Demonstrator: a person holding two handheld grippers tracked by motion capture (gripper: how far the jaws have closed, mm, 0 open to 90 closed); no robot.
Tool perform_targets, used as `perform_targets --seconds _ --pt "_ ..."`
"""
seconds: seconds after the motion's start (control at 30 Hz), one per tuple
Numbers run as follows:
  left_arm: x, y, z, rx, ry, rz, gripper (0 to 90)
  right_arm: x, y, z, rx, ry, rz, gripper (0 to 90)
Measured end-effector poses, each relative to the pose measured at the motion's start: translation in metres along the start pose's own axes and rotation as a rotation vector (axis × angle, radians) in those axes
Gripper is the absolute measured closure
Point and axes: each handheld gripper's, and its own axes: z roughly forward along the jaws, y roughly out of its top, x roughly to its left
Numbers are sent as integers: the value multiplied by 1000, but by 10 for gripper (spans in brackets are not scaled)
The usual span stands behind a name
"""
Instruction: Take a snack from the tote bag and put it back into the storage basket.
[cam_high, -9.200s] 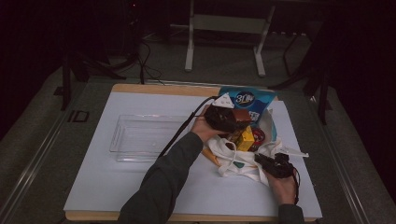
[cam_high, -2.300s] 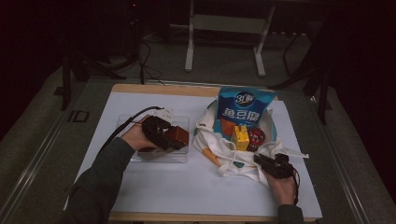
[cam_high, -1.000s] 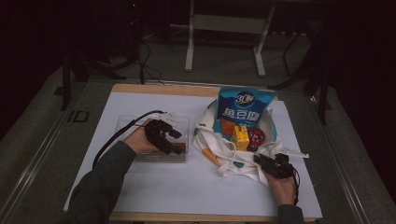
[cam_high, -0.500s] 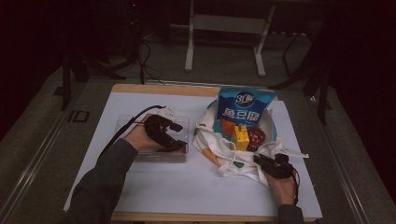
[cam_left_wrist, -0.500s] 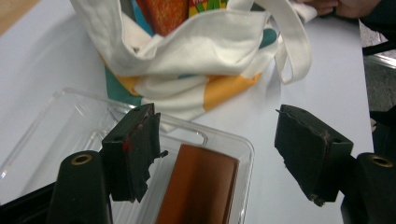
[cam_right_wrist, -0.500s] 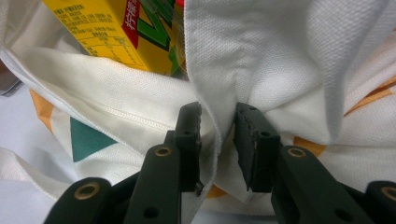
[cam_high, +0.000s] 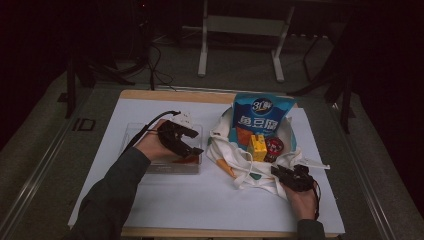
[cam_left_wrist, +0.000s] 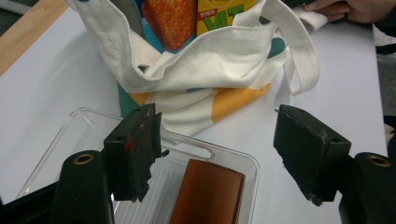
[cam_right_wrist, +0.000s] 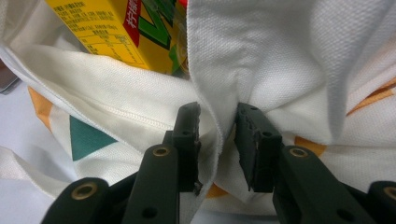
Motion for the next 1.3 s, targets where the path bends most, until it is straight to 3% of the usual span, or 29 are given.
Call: perform_targets --seconds 0.67,0.87,1.17,1.3 --pt "-3 20 13 22 35 9 325 0 0 0 1 2 1 696" --pt "-2 24 13 5 49 0 324 0 0 0 1 2 1 696" --pt "-3 27 20 -26 33 -14 316 0 0 0 0 1 0 695" --pt "-5 30 27 -18 40 -5 316 0 0 0 1 1 0 695"
